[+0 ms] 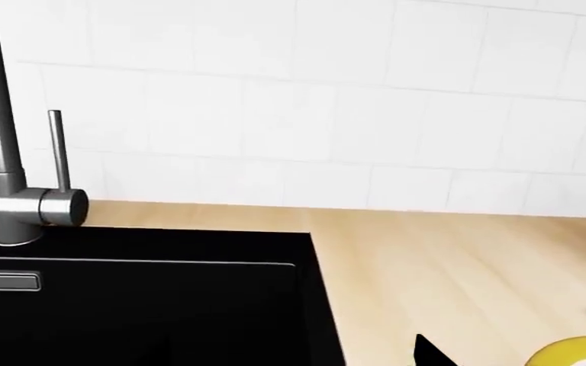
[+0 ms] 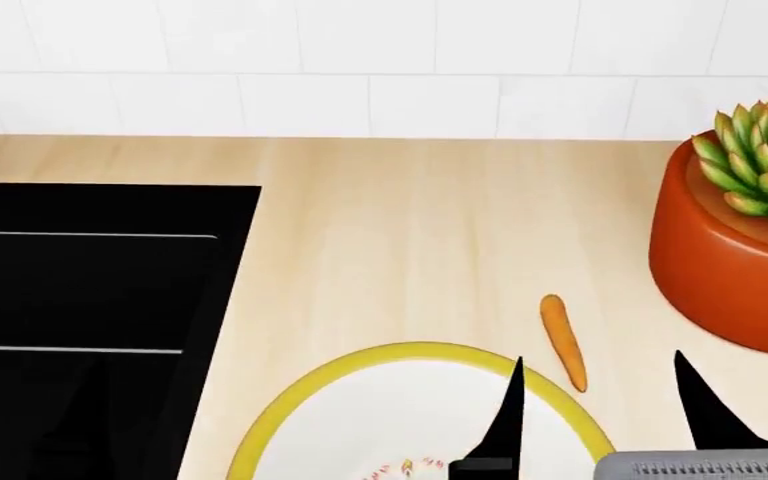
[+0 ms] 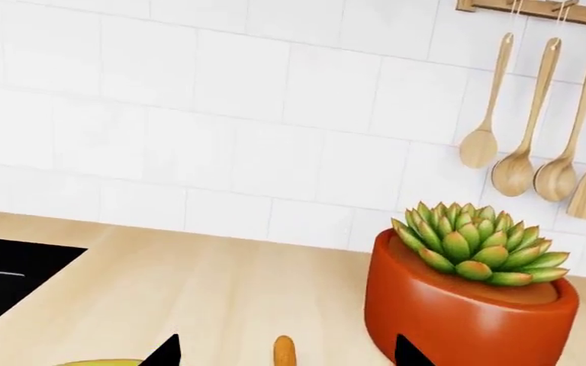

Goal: There is a mixed pile of frozen fruits and vegetables on the counter. Locate all the frozen vegetables and place the items in a bowl on the counter. Take all the frozen fruits and defrost them in a running sink.

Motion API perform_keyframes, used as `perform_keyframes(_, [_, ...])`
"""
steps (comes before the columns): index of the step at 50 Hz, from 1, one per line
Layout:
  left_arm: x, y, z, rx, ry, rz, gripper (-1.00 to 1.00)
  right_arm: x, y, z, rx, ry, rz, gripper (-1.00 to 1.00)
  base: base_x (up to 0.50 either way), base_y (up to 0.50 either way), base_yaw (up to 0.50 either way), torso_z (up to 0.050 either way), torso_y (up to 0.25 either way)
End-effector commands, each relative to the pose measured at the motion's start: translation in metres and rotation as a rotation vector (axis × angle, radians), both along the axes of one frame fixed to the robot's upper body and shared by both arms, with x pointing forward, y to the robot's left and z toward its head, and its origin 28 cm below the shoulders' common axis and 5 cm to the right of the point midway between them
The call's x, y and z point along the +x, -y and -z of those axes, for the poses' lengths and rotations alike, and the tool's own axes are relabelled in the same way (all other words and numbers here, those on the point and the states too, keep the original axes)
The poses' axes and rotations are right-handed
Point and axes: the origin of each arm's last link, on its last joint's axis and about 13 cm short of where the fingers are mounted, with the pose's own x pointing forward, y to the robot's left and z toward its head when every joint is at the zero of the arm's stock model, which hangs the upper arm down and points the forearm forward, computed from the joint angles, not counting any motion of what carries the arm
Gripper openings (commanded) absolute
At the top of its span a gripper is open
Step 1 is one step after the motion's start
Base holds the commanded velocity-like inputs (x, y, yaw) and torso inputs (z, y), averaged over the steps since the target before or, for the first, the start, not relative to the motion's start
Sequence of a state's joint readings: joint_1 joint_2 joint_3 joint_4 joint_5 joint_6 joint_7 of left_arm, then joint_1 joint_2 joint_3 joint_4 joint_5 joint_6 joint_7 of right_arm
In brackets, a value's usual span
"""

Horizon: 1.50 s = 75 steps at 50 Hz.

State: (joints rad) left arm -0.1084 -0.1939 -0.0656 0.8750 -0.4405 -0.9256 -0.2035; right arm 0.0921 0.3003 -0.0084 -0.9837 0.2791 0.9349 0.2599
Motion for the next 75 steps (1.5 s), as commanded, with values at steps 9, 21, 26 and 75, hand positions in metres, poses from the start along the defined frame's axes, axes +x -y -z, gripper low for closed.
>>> perform_keyframes(9, [-0.002, -0.002, -0.004, -0.016, -0.034, -0.014, 1.0, 0.002, 0.003, -0.004, 0.016, -0.013, 0.023, 1.0, 0.0, 0.0, 0.0, 0.0, 0.0])
perform_keyframes(21, [-0.002, -0.002, -0.005, 0.0, -0.023, -0.013, 1.0, 0.04, 0.015, -0.033, -0.017, -0.061, 0.021, 1.0, 0.0, 0.0, 0.0, 0.0, 0.0])
perform_keyframes(26, [-0.002, -0.005, -0.008, -0.001, -0.023, -0.015, 1.0, 0.064, 0.02, -0.053, -0.013, -0.106, -0.045, 1.0, 0.0, 0.0, 0.0, 0.0, 0.0])
perform_keyframes(75, [-0.003, -0.01, -0.007, -0.015, -0.023, -0.001, 1.0, 0.233, 0.031, -0.05, 0.014, -0.964, -0.115, 1.0, 0.0, 0.0, 0.0, 0.0, 0.0])
